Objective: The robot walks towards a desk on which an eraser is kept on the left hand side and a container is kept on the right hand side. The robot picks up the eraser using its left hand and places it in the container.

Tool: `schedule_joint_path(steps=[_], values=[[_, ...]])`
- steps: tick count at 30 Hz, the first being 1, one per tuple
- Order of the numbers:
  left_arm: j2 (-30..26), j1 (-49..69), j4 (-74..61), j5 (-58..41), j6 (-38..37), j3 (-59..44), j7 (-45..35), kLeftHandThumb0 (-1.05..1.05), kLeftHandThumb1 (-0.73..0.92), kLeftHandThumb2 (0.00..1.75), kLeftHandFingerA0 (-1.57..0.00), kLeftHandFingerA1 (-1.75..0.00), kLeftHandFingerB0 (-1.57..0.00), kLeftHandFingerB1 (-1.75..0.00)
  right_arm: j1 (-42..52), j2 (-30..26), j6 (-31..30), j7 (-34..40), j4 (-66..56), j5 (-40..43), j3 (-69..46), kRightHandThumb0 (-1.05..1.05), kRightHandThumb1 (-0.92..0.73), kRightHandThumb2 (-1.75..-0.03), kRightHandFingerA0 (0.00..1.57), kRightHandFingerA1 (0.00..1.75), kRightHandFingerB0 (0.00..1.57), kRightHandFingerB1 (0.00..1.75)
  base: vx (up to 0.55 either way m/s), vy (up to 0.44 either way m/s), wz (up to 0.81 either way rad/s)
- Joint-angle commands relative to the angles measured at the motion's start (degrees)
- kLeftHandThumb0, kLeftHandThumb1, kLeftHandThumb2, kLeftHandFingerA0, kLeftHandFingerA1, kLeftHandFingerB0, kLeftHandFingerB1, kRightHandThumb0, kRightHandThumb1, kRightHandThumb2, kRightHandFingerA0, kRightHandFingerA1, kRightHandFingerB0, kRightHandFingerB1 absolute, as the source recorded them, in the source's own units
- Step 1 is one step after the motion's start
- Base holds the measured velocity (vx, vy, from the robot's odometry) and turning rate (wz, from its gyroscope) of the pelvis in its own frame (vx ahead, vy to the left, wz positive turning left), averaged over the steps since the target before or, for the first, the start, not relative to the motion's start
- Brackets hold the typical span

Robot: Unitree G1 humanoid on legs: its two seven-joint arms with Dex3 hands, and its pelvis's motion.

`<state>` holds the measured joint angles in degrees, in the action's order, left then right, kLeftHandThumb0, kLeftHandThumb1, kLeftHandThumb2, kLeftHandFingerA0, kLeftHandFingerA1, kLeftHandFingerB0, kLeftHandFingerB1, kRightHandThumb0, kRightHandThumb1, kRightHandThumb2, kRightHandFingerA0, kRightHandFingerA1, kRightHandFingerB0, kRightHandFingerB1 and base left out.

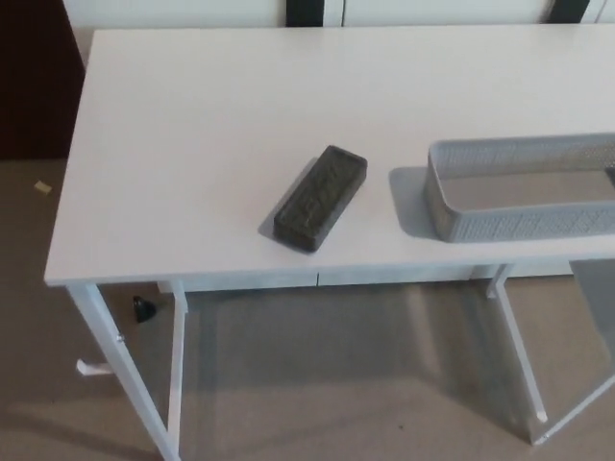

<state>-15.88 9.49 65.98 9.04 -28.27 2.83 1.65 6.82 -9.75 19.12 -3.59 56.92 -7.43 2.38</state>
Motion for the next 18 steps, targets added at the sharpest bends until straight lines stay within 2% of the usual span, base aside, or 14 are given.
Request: schedule_joint_path(steps=[1,4,5,6,7,11,12,13,15,16,18], values=[[-0.64,-0.73,0.54,0.01,-2.19,-0.54,-0.02,-0.15,0.38,0.86,-0.13,-0.52,0.00,-0.44,-0.68,-0.86,0.97,-0.17,0.50,0.24,-0.42,-0.12,-0.55,-0.61,0.04,0.42,0.00,0.27,0.12,-0.046,0.09],[-0.82,-0.23,-0.38,0.14,-2.75,-0.51,-0.07,-0.15,0.37,0.85,-0.14,-0.53,0.00,-0.45,-0.61,-0.79,0.36,-0.26,0.09,0.20,-0.40,-0.11,-0.55,-0.64,0.04,0.41,0.01,0.24,0.10,-0.105,0.13],[-0.74,-0.16,-0.55,-0.42,-2.33,-0.89,-0.69,-0.15,0.38,0.86,-0.13,-0.52,0.00,-0.44,-0.39,-0.70,0.01,-0.68,-0.32,0.42,-0.46,-0.14,-0.47,-0.78,0.03,0.40,0.00,0.19,0.13,-0.143,0.09],[-0.59,-0.07,-0.67,-0.86,-2.07,-1.20,-1.12,-0.15,0.38,0.86,-0.13,-0.52,0.00,-0.44,-0.16,-0.68,-0.03,-0.87,-0.57,0.55,-0.54,-0.14,-0.48,-0.78,0.03,0.40,0.00,0.19,0.18,-0.153,0.61],[-0.47,0.14,-0.88,-0.74,-2.25,-1.18,-0.91,-0.15,0.37,0.86,-0.14,-0.52,0.00,-0.44,-0.07,-0.79,-0.29,-0.72,-0.77,0.38,-0.50,-0.11,-0.56,-0.62,0.05,0.40,0.01,0.23,0.15,-0.155,0.16],[-0.28,-0.03,-0.40,-0.41,-2.68,-1.16,-0.87,-0.14,0.38,0.86,-0.13,-0.52,0.00,-0.44,-0.31,-0.91,0.41,-0.91,-0.10,0.30,-0.50,-0.13,-0.54,-0.63,0.05,0.42,0.00,0.24,0.10,-0.119,-0.08],[-0.26,0.18,-0.88,-0.34,-2.66,-1.09,-0.90,-0.14,0.38,0.86,-0.12,-0.52,0.00,-0.44,-0.23,-0.95,0.33,-0.87,-0.26,0.19,-0.42,-0.16,-0.48,-0.76,0.04,0.44,0.01,0.19,0.07,-0.060,-0.06],[-0.34,0.36,-1.34,0.23,-2.62,-0.70,-0.36,-0.14,0.37,0.85,-0.13,-0.52,0.00,-0.44,-0.29,-0.96,0.32,-0.93,-0.15,0.23,-0.45,-0.13,-0.55,-0.63,0.05,0.42,0.00,0.24,0.05,-0.027,-0.08],[-0.78,0.28,-1.92,0.54,-2.32,-0.53,-0.17,-0.15,0.36,0.85,-0.14,-0.52,-0.01,-0.45,-1.04,-0.64,0.23,-0.75,0.42,0.03,-0.26,-0.15,-0.56,-0.61,0.05,0.41,0.00,0.25,0.02,0.029,-0.05],[-0.77,0.48,-2.18,0.44,-2.30,-0.58,-0.21,-0.14,0.37,0.85,-0.14,-0.52,-0.01,-0.45,-1.09,-0.52,0.11,-0.77,0.44,0.08,-0.25,-0.16,-0.47,-0.77,0.03,0.40,0.00,0.18,0.00,0.000,0.00],[-0.65,0.64,-2.45,0.17,-2.23,-0.69,-0.55,-0.13,0.36,0.85,-0.14,-0.52,-0.01,-0.45,-1.27,-0.32,-0.33,-0.93,0.39,0.40,-0.43,-0.16,-0.47,-0.78,0.02,0.39,0.00,0.18,0.02,0.114,-0.02]])
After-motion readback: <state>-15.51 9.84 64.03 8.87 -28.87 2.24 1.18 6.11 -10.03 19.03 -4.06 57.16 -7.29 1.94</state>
